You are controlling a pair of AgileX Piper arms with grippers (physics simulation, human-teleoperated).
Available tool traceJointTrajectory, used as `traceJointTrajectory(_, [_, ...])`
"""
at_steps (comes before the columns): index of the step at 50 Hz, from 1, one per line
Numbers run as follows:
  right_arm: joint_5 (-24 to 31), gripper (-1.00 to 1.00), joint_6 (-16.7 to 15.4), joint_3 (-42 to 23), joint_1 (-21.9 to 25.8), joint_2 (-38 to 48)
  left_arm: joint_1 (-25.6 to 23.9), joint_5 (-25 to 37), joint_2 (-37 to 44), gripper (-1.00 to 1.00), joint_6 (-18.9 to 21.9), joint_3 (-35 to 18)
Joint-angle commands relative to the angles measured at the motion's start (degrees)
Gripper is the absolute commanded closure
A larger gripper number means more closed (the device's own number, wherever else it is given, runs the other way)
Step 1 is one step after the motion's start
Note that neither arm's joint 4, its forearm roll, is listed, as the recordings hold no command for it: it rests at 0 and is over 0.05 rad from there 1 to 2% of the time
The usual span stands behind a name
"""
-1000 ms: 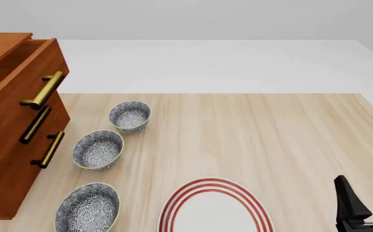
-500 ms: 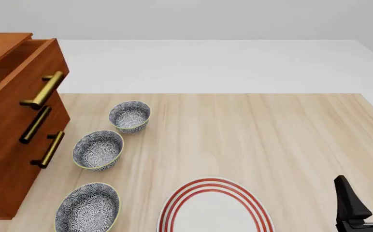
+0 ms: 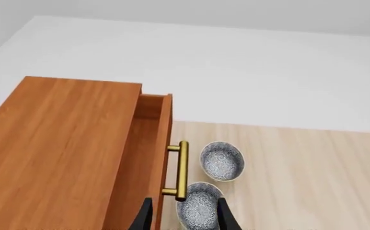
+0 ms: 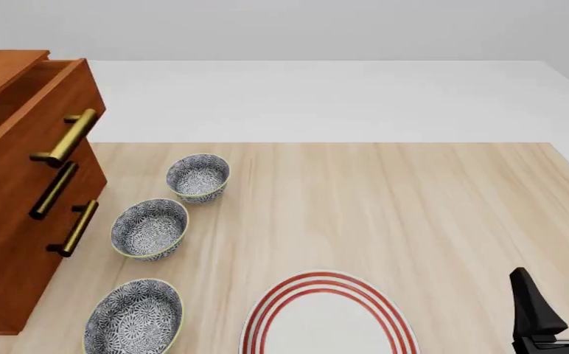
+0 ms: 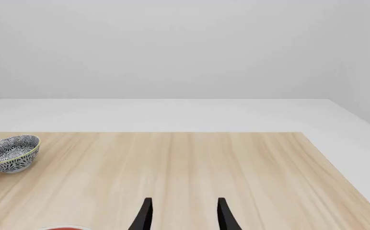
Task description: Open the top drawer of the cabinet.
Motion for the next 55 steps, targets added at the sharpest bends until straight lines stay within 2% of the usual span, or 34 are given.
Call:
traceJointTrajectory(1, [0.00, -1.00, 0.01, 0.00, 0.00, -0.01, 0.58, -0.99, 0.12, -1.00, 0.58, 1.81])
traceJointTrajectory(55, [0.00, -1.00, 0.00, 0.00, 0.00, -0.01, 3.13, -5.42, 2.80, -1.00, 2.97, 5.68])
